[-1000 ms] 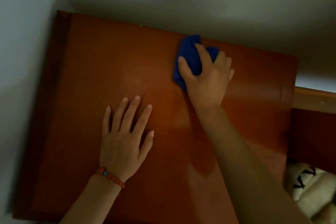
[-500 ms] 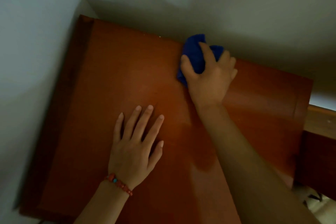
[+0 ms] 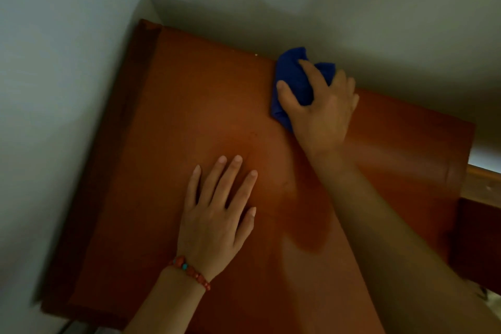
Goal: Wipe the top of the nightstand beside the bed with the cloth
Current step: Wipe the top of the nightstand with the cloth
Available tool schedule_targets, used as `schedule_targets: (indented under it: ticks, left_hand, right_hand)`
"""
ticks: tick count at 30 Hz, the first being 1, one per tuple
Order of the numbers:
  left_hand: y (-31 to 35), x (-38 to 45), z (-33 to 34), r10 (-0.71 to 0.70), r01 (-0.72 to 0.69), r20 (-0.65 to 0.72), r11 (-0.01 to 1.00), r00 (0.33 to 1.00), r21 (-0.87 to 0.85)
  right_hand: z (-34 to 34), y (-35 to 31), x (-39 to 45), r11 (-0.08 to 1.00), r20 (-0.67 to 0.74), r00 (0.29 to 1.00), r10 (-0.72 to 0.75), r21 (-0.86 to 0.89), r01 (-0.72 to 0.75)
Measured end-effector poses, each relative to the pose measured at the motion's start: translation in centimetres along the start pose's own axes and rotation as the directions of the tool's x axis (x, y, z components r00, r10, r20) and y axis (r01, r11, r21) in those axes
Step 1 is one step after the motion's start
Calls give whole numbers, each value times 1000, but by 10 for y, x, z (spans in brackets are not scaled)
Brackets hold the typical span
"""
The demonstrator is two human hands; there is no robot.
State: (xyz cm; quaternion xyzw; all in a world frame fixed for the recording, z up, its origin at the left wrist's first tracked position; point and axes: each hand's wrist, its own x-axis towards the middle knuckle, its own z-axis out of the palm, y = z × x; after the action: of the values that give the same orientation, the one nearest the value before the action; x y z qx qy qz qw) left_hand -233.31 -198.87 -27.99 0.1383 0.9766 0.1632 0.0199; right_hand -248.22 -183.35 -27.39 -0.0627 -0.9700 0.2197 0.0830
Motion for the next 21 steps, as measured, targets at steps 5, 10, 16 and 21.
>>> schedule_targets:
  ticks: [5,10,16,21]
  left_hand:
    - [0,-31,-9,-63,62,-29,997,998,-43]
    - [-13,-66,-5,-65,64,21,998,998,29]
    - [-15,-67,-1,-48,48,-1,998,999,38]
    - [-17,-70,-4,-23,24,-6,999,1000,22]
  right_hand:
    - [-9,-9,-81,1000,-6,1000,-31,6,31]
    - [2,-15,-40,999,-27,999,-37,-2,37]
    - [2,-25,-102,1000,-58,998,21,19,-20]
    - [-5,-28,-130,998,0,999,-54,-43,54]
